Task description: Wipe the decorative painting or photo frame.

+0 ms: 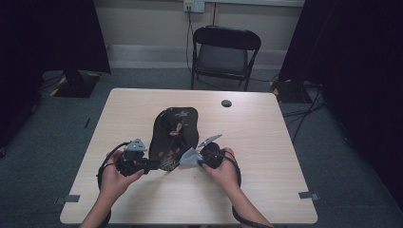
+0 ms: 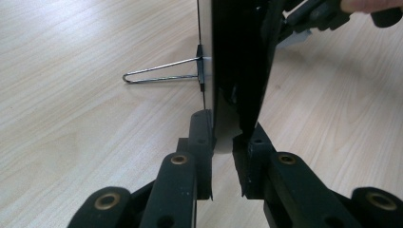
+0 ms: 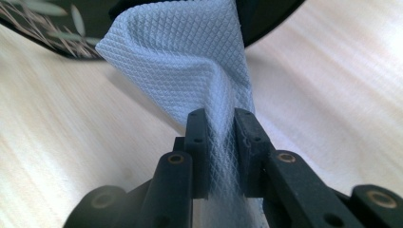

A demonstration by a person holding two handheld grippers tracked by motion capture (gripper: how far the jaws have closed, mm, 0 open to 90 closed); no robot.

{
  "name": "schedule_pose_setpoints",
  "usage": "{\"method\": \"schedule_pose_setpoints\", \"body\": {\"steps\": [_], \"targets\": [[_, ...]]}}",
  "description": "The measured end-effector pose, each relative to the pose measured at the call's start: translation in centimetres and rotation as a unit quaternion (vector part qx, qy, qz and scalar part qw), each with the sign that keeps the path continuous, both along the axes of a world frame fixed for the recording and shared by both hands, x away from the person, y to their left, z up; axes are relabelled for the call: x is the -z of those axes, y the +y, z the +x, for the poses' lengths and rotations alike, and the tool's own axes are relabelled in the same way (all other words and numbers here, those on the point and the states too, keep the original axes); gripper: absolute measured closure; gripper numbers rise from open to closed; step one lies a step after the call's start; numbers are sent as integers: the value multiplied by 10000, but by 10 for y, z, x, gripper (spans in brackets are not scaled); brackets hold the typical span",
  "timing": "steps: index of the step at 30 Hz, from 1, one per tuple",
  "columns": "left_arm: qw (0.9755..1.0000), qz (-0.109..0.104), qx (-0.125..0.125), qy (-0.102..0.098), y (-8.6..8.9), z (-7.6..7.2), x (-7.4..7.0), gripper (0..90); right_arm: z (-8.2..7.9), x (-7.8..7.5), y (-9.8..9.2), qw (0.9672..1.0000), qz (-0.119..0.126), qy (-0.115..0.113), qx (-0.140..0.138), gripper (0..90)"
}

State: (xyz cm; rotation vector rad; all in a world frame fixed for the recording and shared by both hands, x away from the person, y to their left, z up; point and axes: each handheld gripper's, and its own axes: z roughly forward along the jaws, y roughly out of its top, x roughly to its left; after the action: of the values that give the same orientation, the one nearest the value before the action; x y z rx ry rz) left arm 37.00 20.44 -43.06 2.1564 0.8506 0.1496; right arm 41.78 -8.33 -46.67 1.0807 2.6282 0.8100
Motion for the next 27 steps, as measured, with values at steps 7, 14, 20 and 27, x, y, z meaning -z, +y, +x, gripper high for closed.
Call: {"method": "schedule_pose_setpoints", "body": {"steps": [7,14,20,27], "targets": [[10000,-18,-7,-5,0,0,0,786,-1,3,0,10000,-19,-31,-23,780],[10000,-22,-4,-5,0,0,0,786,-3,-6,-7,9999,132,-2,-40,781],[10000,-18,-9,-4,0,0,0,786,-5,-34,-15,9995,210,-208,-52,781],[10000,-25,-10,-1,0,0,0,786,-5,-86,-21,9976,350,-580,-100,781]]}}
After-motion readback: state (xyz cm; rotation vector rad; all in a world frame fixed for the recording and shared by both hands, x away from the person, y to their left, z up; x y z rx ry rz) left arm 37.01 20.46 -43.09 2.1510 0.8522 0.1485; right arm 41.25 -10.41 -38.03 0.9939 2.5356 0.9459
